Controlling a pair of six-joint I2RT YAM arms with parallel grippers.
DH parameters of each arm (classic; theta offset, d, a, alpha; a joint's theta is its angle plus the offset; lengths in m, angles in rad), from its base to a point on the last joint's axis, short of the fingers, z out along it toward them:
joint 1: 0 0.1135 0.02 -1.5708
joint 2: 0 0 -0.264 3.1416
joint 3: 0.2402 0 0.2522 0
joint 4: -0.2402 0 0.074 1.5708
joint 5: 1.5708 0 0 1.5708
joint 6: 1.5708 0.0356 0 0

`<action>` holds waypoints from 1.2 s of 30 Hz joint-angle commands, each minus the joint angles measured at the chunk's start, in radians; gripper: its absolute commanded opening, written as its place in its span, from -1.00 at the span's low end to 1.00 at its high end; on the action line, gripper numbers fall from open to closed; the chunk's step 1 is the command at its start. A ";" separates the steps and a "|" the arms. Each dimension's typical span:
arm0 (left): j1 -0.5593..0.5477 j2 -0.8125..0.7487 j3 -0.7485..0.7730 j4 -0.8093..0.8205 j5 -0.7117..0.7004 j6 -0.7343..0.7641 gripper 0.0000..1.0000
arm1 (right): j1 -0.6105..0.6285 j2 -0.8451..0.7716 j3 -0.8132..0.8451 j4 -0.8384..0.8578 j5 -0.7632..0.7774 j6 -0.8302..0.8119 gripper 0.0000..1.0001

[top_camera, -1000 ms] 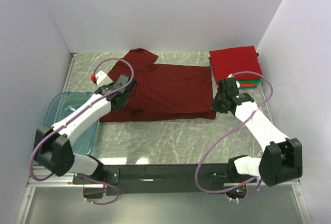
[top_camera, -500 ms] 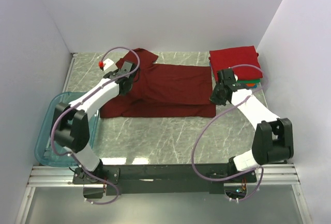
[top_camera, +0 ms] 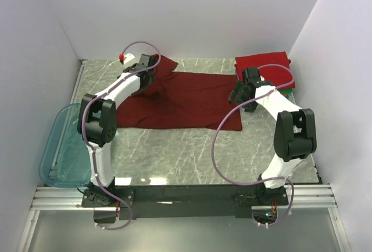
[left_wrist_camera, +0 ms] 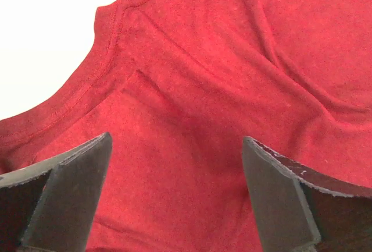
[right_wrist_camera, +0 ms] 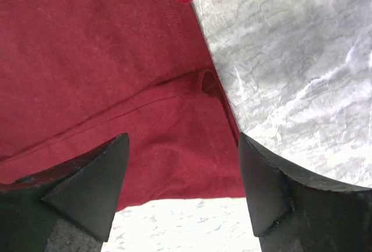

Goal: Fold and stack the t-shirts
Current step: Fold the tshirt

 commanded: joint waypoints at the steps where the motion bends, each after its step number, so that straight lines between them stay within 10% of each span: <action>1: -0.003 -0.094 0.015 0.003 0.021 0.009 0.99 | -0.001 -0.107 -0.016 0.023 0.017 -0.017 0.66; 11: -0.004 -0.303 -0.382 0.144 0.188 -0.020 0.99 | 0.114 -0.176 -0.176 0.077 -0.058 -0.078 0.67; 36: 0.114 -0.216 -0.563 0.155 0.245 -0.040 0.99 | 0.035 -0.056 -0.356 0.106 -0.236 -0.092 0.70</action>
